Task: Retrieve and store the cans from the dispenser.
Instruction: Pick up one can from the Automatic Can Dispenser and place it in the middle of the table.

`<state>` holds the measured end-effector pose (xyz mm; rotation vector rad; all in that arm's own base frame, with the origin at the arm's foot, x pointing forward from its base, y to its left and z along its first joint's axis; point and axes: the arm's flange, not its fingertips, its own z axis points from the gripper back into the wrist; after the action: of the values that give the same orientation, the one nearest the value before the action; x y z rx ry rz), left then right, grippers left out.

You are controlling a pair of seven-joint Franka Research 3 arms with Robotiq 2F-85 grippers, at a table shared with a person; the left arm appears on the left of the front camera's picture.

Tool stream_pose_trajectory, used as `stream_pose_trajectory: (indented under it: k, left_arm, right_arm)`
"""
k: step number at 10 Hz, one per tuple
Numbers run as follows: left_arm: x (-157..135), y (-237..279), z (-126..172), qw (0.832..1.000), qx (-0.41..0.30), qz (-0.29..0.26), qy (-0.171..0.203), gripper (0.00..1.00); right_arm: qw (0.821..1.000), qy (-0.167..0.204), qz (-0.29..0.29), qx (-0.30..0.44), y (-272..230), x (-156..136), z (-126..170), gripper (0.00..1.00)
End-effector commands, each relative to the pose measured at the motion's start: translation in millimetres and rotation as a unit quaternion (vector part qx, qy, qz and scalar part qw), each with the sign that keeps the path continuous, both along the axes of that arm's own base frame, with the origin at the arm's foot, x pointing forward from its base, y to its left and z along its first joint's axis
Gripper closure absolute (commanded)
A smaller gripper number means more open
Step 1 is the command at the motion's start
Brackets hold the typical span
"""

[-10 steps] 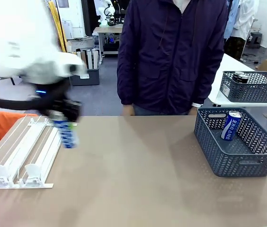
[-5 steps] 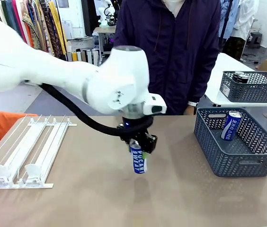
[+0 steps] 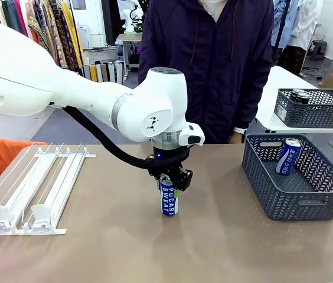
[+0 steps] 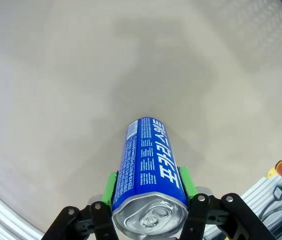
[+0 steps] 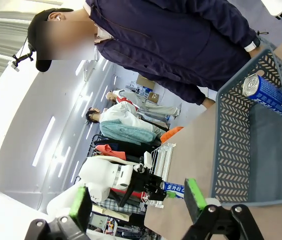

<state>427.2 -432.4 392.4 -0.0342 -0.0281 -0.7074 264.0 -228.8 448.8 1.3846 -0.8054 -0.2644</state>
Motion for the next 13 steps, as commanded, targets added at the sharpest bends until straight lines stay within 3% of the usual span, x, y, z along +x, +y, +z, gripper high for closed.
stream_pose_trajectory:
  k: [1, 2, 3, 4, 5, 7, 9, 10, 11, 12, 13]
  left_arm:
    - [-1, 2, 8, 1.0, 0.009, 0.011, -0.013, 1.0]
    - [0, 3, 7, 1.0, 0.011, 0.011, -0.012, 1.0]
    - [-1, 3, 8, 1.0, 0.011, 0.011, -0.011, 0.67]
    - [-2, 3, 8, 1.0, 0.012, 0.011, -0.018, 0.1]
    - [-3, 4, 10, 1.0, 0.011, 0.013, -0.017, 0.0]
    - [-6, 11, 22, 0.999, -0.001, 0.023, -0.025, 0.0]
    - [-27, 40, 73, 0.998, -0.035, 0.025, -0.039, 0.0]
    - [-42, 80, 119, 0.997, -0.052, 0.021, -0.045, 0.0]
    - [-51, 131, 153, 0.992, -0.124, 0.025, -0.018, 0.0]
    - [-55, 191, 177, 0.978, -0.198, 0.059, -0.005, 0.0]
    - [-59, 259, 192, 0.953, -0.275, 0.129, -0.013, 0.0]
  right_arm:
    - [1.0, -0.001, -0.007, 0.015, 1, 3, 7, 0.0]
    - [1.0, -0.001, -0.007, 0.015, 1, 3, 7, 0.0]
    - [1.0, -0.001, -0.007, 0.015, 1, 3, 7, 0.0]
    - [1.0, -0.001, -0.007, 0.015, 1, 3, 7, 0.0]
    - [1.0, -0.001, -0.007, 0.015, 1, 3, 7, 0.0]
    - [1.0, -0.001, -0.007, 0.015, 1, 3, 7, 0.0]
    - [1.0, -0.001, -0.007, 0.015, 1, 3, 7, 0.0]
    - [1.0, -0.001, -0.007, 0.015, 1, 3, 7, 0.0]
    - [1.0, -0.001, -0.007, 0.015, 1, 3, 7, 0.0]
    - [1.0, -0.001, -0.007, 0.015, 1, 3, 7, 0.0]
    - [1.0, -0.001, -0.007, 0.015, 1, 3, 7, 0.0]
